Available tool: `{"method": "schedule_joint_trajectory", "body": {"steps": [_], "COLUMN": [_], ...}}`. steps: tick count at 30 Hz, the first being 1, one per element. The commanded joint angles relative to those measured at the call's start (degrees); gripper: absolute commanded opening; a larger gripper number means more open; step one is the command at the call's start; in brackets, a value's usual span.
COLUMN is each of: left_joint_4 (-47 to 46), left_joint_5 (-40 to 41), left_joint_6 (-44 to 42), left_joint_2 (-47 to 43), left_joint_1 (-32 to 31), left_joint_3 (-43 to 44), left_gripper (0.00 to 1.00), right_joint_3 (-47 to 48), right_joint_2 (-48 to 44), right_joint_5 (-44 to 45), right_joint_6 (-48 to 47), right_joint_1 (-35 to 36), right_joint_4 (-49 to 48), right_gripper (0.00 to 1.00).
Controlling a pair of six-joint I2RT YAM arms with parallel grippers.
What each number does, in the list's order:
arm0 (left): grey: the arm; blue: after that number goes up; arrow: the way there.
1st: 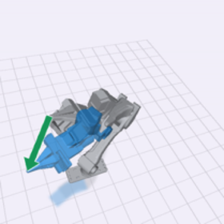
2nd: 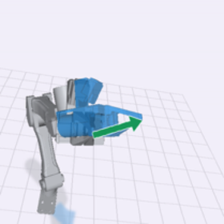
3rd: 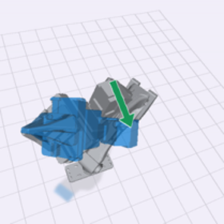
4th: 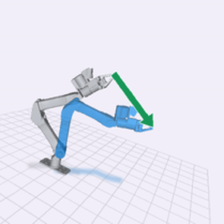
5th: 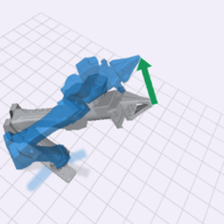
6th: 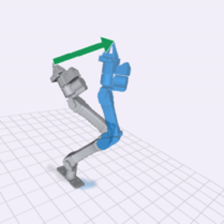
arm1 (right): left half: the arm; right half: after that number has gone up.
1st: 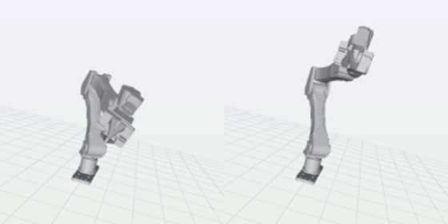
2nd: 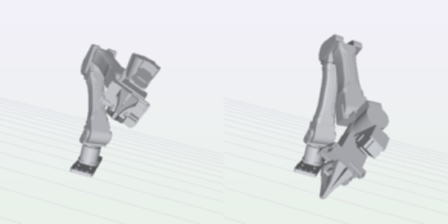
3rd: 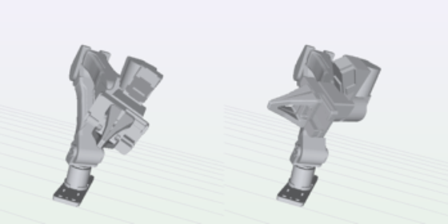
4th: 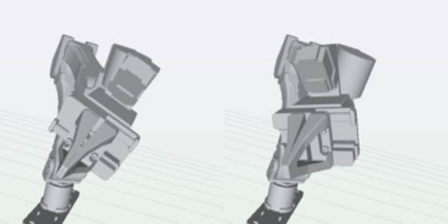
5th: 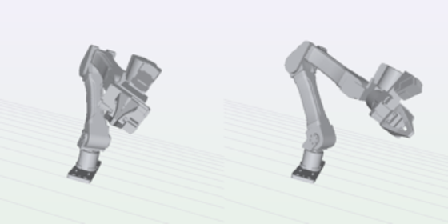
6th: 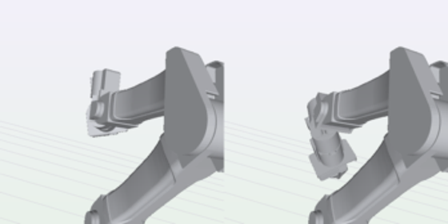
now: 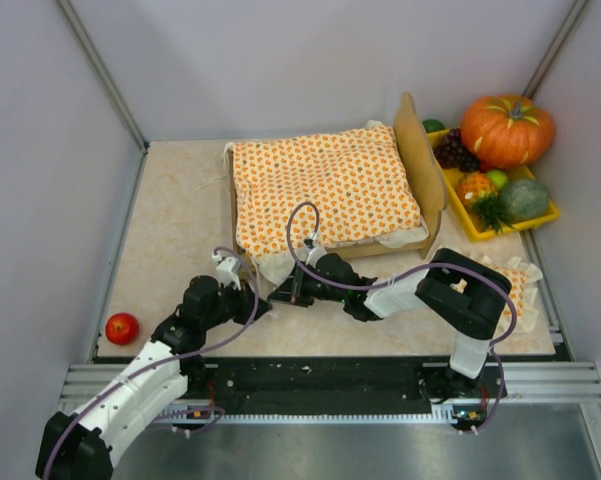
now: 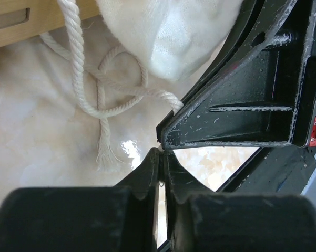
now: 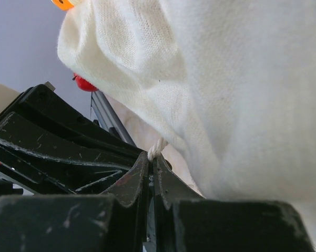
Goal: Set up the pet bed
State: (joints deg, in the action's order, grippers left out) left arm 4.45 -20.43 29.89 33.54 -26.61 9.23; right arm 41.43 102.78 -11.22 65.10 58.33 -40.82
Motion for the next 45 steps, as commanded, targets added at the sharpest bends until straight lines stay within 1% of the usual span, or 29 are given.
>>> {"method": "schedule_joint_trajectory", "body": {"steps": [1, 2, 4, 6, 7, 9, 11, 12, 14, 15, 18, 19, 21, 25, 27, 30, 32, 37, 45], "left_joint_4": [-2.08, -1.73, -0.67, 4.06, 5.64, 9.42, 13.03, 15.57, 17.25, 18.04, 18.05, 17.79, 17.70, 18.40, 18.75, 19.90, 20.60, 20.78, 19.90], "left_joint_5": [-0.58, -0.75, 0.20, 3.09, 5.37, 6.88, 10.65, 11.89, 14.52, 15.41, 17.70, 18.05, 18.14, 19.19, 19.89, 20.94, 22.62, 23.94, 23.59], "left_joint_6": [-0.18, 0.17, 0.69, 2.88, 4.55, 8.86, 12.37, 12.65, 12.39, 12.04, 10.89, 10.72, 10.54, 10.02, 9.93, 9.92, 9.75, 9.48, 9.22], "left_joint_2": [-0.49, -0.93, -1.46, -2.25, -2.16, -1.64, -1.63, -1.55, -1.29, -0.94, 0.73, 1.78, 2.93, 5.48, 5.92, 6.19, 6.27, 6.45, 8.21], "left_joint_1": [-0.11, -0.11, -0.11, -0.11, -0.11, -0.11, -0.02, -0.11, -0.11, -0.11, -0.11, -0.11, -0.11, -0.11, -0.11, -0.11, -0.11, -0.11, -0.11], "left_joint_3": [0.87, 0.61, 0.52, 1.39, 1.57, 2.27, 3.94, 4.47, 6.14, 6.58, 8.08, 8.43, 9.57, 11.06, 11.33, 11.68, 12.12, 12.56, 12.83], "left_gripper": [0.04, 0.00, 0.00, 0.00, 0.00, 0.00, 0.00, 0.00, 0.00, 0.00, 0.00, 0.00, 0.00, 0.00, 0.00, 0.00, 0.00, 0.00, 0.00], "right_joint_3": [1.99, 1.90, 1.99, 1.90, 1.81, 1.64, 1.64, 1.72, 1.90, 1.99, 2.78, 4.08, 6.45, 11.38, 14.71, 19.11, 20.09, 21.94, 23.26], "right_joint_2": [-2.32, -2.24, -2.24, -2.41, -2.67, -3.37, -4.16, -4.95, -5.75, -6.27, -8.03, -8.73, -9.44, -8.13, -5.85, -1.80, -0.05, 1.89, 5.50], "right_joint_5": [-0.03, 0.06, 0.06, 0.41, 0.94, 1.99, 3.74, 4.62, 7.08, 7.96, 10.95, 11.05, 14.55, 15.35, 15.44, 17.45, 18.08, 20.27, 20.37], "right_joint_6": [-1.12, -1.12, -1.55, -2.43, -3.48, -4.89, -7.96, -8.93, -11.04, -11.57, -14.90, -15.87, -18.68, -22.03, -23.08, -23.79, -23.71, -23.97, -24.23], "right_joint_1": [-0.49, -0.49, -0.49, -0.49, -0.49, -0.14, 0.99, 1.44, 2.23, 2.93, 3.55, 3.72, 4.60, 5.22, 5.31, 5.31, 5.39, 5.74, 6.54], "right_joint_4": [-1.63, -1.72, -1.55, -0.67, 1.07, 3.63, 8.11, 9.95, 13.46, 14.27, 16.20, 16.73, 19.10, 20.69, 21.83, 24.90, 26.31, 29.12, 27.46], "right_gripper": [0.00, 0.00, 0.00, 0.00, 0.05, 0.18, 0.19, 0.20, 0.29, 0.31, 0.32, 0.32, 0.33, 0.34, 0.34, 0.35, 0.35, 0.35, 0.35]}}
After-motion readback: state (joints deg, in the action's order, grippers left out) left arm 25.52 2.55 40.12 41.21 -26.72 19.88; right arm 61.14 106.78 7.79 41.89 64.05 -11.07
